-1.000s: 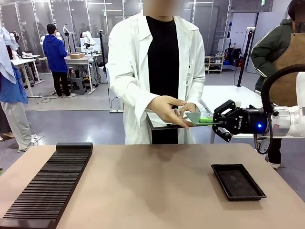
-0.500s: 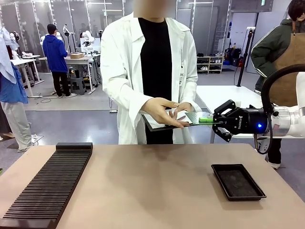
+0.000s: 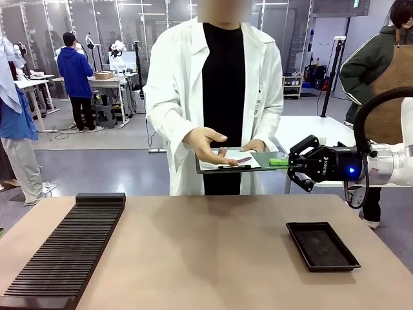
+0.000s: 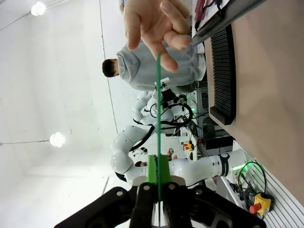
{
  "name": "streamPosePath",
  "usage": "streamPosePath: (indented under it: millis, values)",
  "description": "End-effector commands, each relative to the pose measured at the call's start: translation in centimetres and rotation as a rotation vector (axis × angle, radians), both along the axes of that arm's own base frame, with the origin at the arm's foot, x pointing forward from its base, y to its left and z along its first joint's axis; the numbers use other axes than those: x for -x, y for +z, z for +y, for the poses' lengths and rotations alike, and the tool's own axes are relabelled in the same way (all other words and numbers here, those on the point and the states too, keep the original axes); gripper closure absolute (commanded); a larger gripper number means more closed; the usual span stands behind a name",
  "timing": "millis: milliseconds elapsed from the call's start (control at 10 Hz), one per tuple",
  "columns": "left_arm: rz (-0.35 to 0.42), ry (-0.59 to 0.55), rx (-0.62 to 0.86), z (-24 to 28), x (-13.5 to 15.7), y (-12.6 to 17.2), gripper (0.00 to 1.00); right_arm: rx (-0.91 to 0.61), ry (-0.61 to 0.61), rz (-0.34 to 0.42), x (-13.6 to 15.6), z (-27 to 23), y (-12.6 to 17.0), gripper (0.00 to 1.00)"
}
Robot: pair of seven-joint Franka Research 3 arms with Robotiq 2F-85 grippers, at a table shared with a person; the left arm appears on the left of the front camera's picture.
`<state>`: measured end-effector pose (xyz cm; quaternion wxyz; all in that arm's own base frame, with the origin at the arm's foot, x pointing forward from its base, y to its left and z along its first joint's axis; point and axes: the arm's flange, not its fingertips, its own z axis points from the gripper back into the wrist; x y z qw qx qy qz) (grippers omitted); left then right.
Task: Inspect the PCB.
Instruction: Place the Blank PCB in the ESD tray.
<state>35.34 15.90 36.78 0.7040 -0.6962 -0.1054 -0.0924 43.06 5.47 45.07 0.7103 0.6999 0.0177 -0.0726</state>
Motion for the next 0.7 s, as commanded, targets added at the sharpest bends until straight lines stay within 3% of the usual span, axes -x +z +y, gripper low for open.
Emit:
streamPosePath:
  millis: [0,200,600]
  values:
    - [0.000,-0.005,-0.005,0.1,0.1,0.1,0.00,0.000,0.000,0.000,0.0,0.0,0.0,0.97]
    - [0.000,-0.005,-0.005,0.1,0.1,0.1,0.00,0.053,-0.032,-0.048,1.3,-2.8,-0.4,0.97]
    - [0.000,-0.005,-0.005,0.1,0.1,0.1,0.00,0.309,-0.120,-0.127,3.3,-9.6,-2.6,0.97]
